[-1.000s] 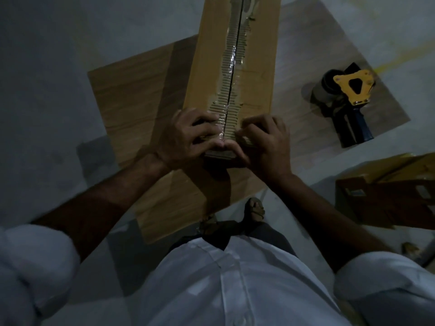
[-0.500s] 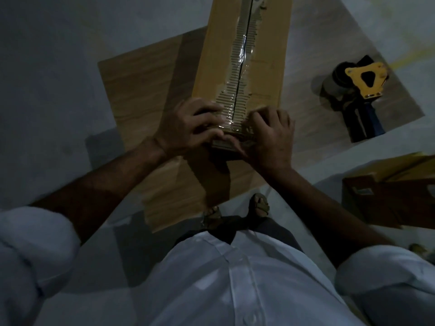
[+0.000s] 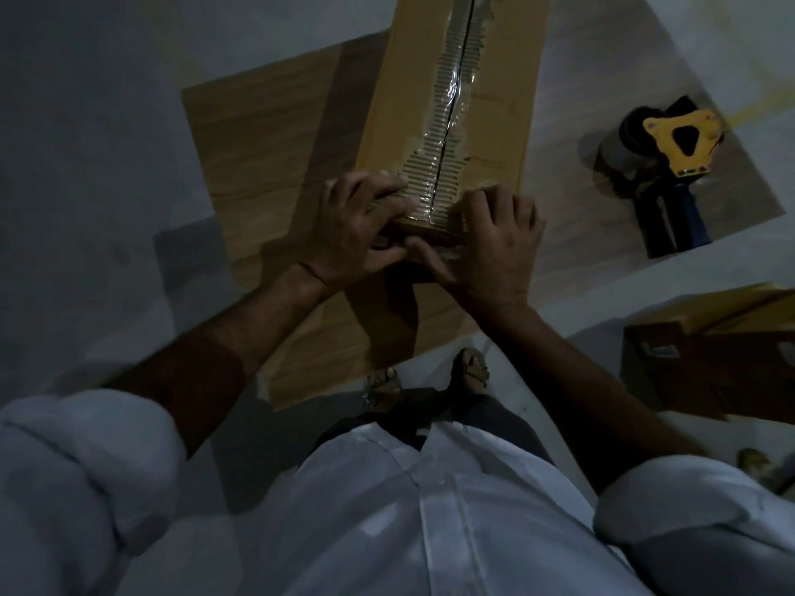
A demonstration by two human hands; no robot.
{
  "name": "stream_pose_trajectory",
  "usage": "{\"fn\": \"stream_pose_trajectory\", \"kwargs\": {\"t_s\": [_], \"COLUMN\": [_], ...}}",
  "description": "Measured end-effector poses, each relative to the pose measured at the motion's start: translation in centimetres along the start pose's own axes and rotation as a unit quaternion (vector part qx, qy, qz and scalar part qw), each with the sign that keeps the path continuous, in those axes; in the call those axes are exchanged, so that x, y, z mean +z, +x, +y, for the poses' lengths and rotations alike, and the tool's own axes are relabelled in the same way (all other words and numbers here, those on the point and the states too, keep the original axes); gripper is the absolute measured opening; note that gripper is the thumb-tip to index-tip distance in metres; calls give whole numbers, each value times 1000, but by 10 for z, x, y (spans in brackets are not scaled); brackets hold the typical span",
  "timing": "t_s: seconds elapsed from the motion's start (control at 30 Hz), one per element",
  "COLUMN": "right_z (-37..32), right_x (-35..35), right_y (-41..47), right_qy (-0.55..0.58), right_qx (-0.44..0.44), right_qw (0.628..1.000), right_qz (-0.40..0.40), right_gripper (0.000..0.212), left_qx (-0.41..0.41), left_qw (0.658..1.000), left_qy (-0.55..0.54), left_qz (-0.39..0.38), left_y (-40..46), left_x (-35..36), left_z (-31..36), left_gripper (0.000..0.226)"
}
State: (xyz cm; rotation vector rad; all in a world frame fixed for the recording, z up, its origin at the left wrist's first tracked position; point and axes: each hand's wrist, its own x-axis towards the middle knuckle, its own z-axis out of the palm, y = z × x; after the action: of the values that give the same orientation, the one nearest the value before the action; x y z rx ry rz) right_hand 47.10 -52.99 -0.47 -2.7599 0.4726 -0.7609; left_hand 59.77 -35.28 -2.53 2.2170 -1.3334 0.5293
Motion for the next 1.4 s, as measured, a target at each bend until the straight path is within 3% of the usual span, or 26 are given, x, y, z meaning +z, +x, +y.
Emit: {"fn": "stream_pose_trajectory", "kwargs": {"t_s": [0.17,0.33,0.43,0.6,0.7,0.8,0.9,1.0,1.13,1.3,1.4], "right_z": [21,41,34,22,23,14,3,8,27,23,20], "right_x": [0,0,-3,1,8,10,12,13,5,6,10], "right_y": [-1,0,4,17,6,6,9,6,6,15,9], "right_qy": [18,31,30,7,-22,-28,-39,-29,-45,-20,-55], "right_qx": [-71,-141,-112,-76,-88,-62,-12,-41,-125,-75,-64], "right_qw": [997,989,993,997,994,997,999,998,990,997,996], "right_qz": [24,18,-1,28,53,24,17,48,51,8,7], "right_gripper": [48,43,49,62,58,66,75,64,53,69,67], "left_qx": [16,114,125,127,99,84,85,73,96,71,22], "left_qw": [999,993,989,991,995,996,996,997,995,990,986], "left_qy": [-16,-3,-15,-34,-17,-9,-13,-21,-8,97,155], "left_qz": [24,-42,-71,-32,-17,-20,12,30,3,-75,-54], "left_y": [7,6,12,24,16,12,19,24,12,1,-11], "left_x": [-2,-15,-22,-8,2,3,3,4,4,1,14], "left_z": [-7,-26,-34,-34,-31,-27,-24,-19,-25,-24,10], "left_gripper": [32,49,55,41,51,60,49,38,53,93,96]}}
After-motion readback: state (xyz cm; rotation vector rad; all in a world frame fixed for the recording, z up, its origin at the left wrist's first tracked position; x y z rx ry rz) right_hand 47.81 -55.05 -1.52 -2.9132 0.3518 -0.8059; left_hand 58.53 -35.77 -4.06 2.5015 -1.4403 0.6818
